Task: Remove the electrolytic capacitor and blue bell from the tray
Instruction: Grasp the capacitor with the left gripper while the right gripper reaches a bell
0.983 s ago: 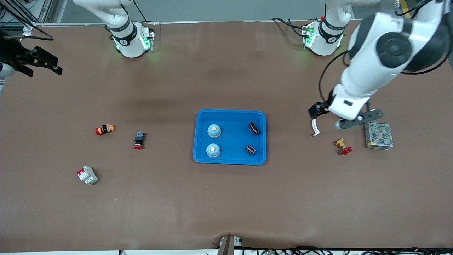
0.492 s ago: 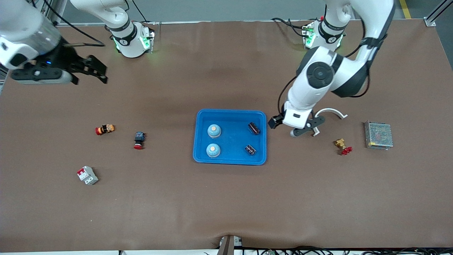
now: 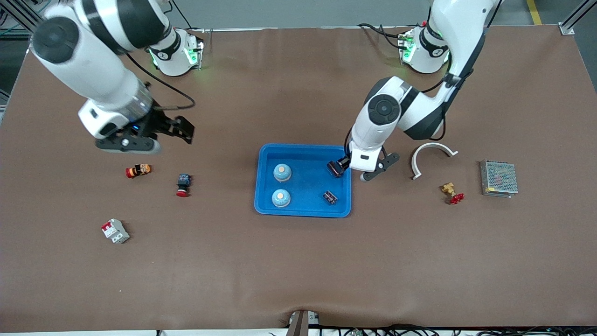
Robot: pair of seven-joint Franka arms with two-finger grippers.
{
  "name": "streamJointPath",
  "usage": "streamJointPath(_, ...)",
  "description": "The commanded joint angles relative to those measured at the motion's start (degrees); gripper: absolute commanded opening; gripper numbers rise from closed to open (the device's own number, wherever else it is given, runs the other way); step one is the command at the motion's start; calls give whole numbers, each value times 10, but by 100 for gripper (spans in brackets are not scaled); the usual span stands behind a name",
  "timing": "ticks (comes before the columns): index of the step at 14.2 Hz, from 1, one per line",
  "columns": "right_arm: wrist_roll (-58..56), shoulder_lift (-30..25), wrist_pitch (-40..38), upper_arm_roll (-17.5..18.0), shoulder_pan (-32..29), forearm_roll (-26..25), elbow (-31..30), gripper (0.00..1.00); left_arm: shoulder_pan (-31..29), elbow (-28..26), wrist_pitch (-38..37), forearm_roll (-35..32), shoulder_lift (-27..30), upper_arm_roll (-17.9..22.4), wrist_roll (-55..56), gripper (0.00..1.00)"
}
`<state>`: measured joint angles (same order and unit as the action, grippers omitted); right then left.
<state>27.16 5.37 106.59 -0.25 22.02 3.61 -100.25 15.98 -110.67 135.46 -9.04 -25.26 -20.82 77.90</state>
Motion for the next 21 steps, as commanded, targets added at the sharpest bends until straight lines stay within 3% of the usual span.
streamJointPath(1, 43, 38, 30, -6, 30, -4, 16, 100, 21, 32, 16, -34, -43, 1, 67, 68)
streamJointPath(19, 97, 226, 235, -7, 124, -5, 16, 100, 55, 79, 16, -35, -132, 10, 98, 51)
streamJointPath(21, 98, 242, 245, -7, 131, -1, 19, 100, 54, 82, 16, -35, -137, 10, 98, 37)
